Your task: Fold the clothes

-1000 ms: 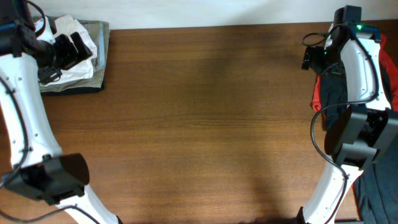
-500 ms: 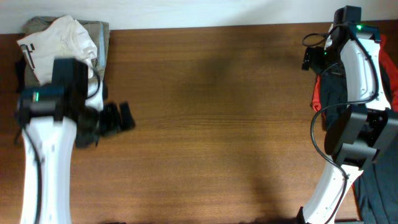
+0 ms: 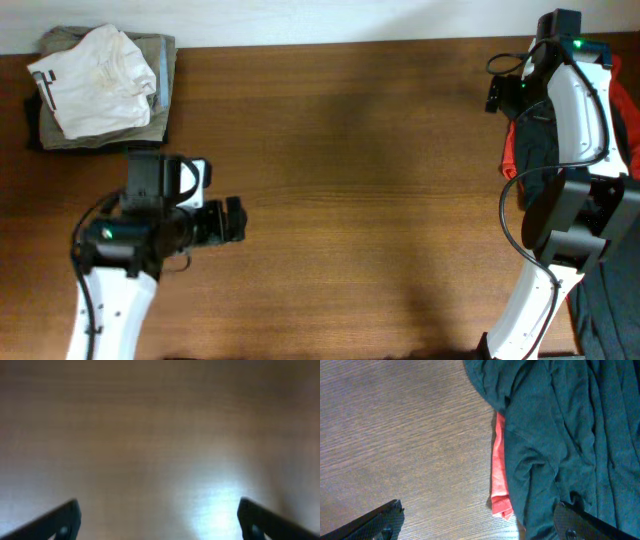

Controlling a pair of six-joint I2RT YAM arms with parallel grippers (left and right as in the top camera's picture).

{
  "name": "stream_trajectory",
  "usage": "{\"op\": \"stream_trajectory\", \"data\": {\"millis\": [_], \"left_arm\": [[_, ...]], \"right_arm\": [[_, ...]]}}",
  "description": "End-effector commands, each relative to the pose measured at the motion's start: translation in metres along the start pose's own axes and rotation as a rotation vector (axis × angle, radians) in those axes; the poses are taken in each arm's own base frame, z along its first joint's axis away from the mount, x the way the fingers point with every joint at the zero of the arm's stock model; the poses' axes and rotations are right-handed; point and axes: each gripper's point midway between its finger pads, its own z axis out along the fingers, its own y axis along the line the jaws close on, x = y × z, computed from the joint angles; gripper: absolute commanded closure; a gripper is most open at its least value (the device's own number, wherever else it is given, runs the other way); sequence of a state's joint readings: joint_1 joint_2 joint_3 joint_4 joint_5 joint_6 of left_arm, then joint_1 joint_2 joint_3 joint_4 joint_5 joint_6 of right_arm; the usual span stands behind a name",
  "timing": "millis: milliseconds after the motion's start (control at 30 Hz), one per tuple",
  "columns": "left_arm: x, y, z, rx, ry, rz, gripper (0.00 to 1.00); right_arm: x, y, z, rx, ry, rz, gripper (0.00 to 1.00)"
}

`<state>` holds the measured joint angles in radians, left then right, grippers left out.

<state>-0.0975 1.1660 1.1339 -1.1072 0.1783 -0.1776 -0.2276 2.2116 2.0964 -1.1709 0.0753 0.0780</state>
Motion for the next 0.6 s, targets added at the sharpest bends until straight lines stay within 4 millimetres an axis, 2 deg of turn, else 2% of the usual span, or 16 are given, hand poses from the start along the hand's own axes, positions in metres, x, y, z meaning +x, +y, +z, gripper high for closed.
{"op": "stream_trajectory", "data": {"millis": [0, 67, 133, 167, 233, 333, 433, 567], "left_arm": [[0.009, -0.005, 0.021, 0.071, -0.251, 0.244, 0.01], [0.012, -0.004, 0.022, 0.090, -0.471, 0.285, 0.01], [0.022, -0.004, 0.010, 0.106, -0.660, 0.319, 0.01], [0.024, -0.006, 0.000, 0.113, -0.743, 0.333, 0.01], [0.025, -0.004, -0.007, 0.104, -0.855, 0.344, 0.01], [0.026, 0.008, 0.000, 0.074, -0.961, 0.332, 0.01], [0.017, 0.018, -0.013, 0.038, -1.140, 0.328, 0.01], [0.022, 0.039, 0.011, -0.022, -1.081, 0.281, 0.01]], "right_arm": [[-0.006, 0.000, -0.007, 0.009, -0.025, 0.000, 0.01], [-0.006, 0.000, -0.007, 0.008, -0.025, 0.000, 0.01], [-0.006, 0.000, -0.007, 0.009, -0.025, 0.000, 0.01], [-0.006, 0.000, -0.007, 0.009, -0.025, 0.000, 0.01], [-0.006, 0.000, -0.007, 0.009, -0.025, 0.000, 0.01], [-0.006, 0.000, -0.007, 0.009, -0.025, 0.000, 0.01], [-0.006, 0.000, -0.007, 0.009, -0.025, 0.000, 0.01], [-0.006, 0.000, -0.007, 0.009, -0.025, 0.000, 0.01]]}}
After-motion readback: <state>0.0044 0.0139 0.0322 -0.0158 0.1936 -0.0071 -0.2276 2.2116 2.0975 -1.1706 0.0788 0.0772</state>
